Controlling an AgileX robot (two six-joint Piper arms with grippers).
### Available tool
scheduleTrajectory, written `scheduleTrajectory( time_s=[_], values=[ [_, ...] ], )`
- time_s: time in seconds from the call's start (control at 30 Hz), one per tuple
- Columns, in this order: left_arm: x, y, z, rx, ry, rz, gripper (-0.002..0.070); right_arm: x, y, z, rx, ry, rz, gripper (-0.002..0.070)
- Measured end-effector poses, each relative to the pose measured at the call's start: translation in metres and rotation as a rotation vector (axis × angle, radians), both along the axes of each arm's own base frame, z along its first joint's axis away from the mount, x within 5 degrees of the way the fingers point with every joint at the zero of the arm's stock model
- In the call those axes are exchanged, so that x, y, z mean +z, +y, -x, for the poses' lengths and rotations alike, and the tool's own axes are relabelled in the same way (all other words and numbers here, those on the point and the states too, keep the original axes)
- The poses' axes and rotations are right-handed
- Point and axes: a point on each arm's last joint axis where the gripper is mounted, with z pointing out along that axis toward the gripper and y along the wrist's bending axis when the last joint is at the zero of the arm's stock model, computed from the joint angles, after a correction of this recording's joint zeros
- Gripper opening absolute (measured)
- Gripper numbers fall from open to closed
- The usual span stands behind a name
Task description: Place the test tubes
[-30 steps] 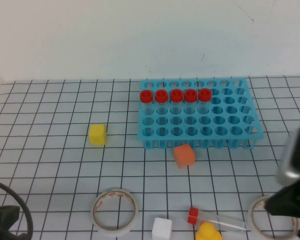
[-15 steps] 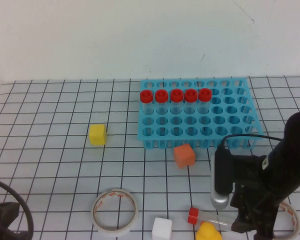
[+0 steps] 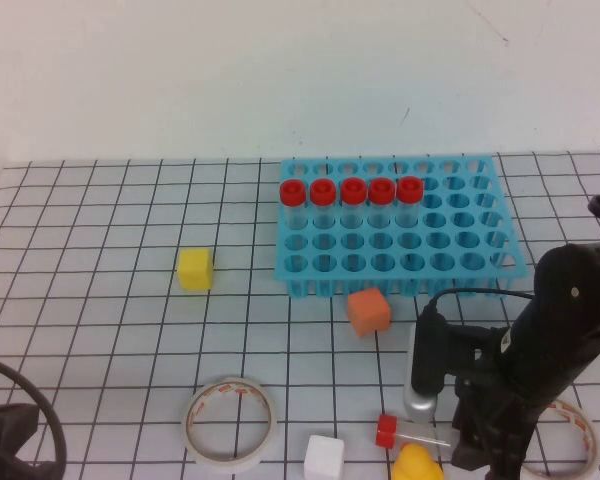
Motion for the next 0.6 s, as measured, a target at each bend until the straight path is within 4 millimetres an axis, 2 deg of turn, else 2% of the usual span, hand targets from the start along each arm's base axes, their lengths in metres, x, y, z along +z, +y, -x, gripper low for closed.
scheduleTrajectory(
  time_s=[0.13, 0.4, 0.6],
  values=[
    [0.000, 0.000, 0.000, 0.000, 0.000, 0.000, -0.0001, -0.005, 0.001, -0.002, -0.032, 0.018, 0.001, 0.0244],
    [0.000, 0.000, 0.000, 0.000, 0.000, 0.003, -0.0001, -0.006, 0.003, -0.004, -0.067, 0.042, 0.000, 0.0240],
    [0.000, -0.001, 0.000, 0.003, 0.000, 0.019, -0.0001, 0.002, 0.009, -0.013, -0.154, 0.052, -0.017, 0.0239]
  ],
)
